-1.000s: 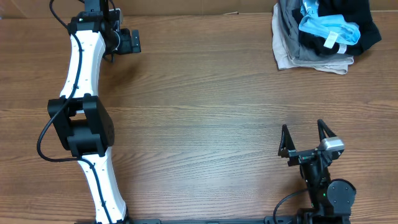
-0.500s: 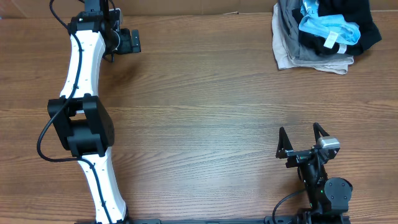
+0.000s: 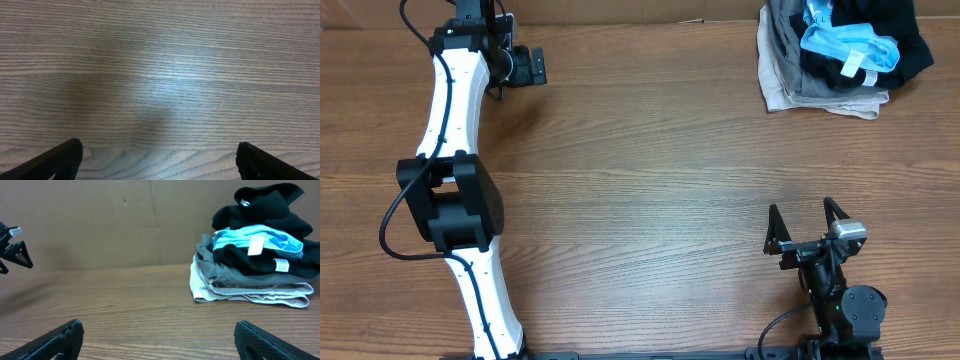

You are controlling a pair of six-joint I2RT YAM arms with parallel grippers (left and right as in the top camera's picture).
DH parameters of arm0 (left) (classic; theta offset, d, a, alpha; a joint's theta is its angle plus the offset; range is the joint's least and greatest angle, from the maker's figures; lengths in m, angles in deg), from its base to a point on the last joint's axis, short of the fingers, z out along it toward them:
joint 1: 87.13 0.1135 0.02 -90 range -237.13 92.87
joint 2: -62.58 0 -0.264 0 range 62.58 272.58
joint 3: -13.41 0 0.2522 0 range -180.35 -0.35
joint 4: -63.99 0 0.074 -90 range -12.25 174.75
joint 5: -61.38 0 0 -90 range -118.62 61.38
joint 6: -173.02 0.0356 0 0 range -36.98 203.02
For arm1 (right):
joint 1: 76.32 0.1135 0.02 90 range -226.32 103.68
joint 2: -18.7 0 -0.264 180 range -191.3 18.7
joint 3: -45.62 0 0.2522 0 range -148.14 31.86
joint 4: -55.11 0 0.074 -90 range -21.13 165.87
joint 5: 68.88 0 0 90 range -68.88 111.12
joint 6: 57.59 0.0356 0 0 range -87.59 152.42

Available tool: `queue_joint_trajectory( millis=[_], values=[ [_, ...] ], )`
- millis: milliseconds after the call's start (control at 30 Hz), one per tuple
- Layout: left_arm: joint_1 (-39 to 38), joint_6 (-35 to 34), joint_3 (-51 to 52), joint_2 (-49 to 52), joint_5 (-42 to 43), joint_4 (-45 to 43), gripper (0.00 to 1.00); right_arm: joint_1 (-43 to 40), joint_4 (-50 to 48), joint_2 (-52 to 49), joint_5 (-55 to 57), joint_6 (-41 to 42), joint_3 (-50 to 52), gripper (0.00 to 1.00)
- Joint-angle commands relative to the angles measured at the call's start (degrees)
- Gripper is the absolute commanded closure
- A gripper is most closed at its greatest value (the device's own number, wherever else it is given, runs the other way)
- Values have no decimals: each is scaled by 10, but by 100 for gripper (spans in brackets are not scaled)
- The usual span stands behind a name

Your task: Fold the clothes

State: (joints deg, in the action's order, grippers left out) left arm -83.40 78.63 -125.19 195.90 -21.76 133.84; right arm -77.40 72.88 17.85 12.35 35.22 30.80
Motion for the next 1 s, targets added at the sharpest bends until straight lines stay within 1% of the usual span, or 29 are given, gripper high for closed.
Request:
queue_joint_trajectory(
  millis=[0, 133, 367, 433, 533, 600, 667, 800, 833, 900, 967],
  values=[
    [-2, -5, 3, -3, -2, 2, 0, -2, -2, 7, -1, 3, 6, 0],
    [-28, -5, 3, -52, -2, 9, 0, -2, -2, 7, -1, 3, 6, 0],
    [-123, -3, 7, -191, -3, 8, 0, -2, -2, 7, -1, 2, 6, 0],
    [-142, 16, 23, -235, -24, 12, 0, -2, -2, 7, -1, 3, 6, 0],
    [-145, 16, 79, -302, -24, -11, 0, -2, -2, 7, -1, 3, 6, 0],
    [-141, 2, 169, -364, -21, -94, 0, -2, -2, 7, -1, 2, 6, 0],
    [-132, -17, 296, -432, -16, -225, 0, -2, -2, 7, -1, 3, 6, 0],
    [-115, -29, 542, -556, 8, -455, 0, -2, -2, 7, -1, 2, 6, 0],
    [-111, -37, 599, -584, 7, -500, 0, -2, -2, 7, -1, 3, 6, 0],
    [-102, -47, 692, -633, 7, -560, 0, -2, -2, 7, -1, 3, 6, 0],
    [-97, -47, 773, -679, 6, -595, 0, -2, -2, 7, -1, 3, 6, 0]
  ],
)
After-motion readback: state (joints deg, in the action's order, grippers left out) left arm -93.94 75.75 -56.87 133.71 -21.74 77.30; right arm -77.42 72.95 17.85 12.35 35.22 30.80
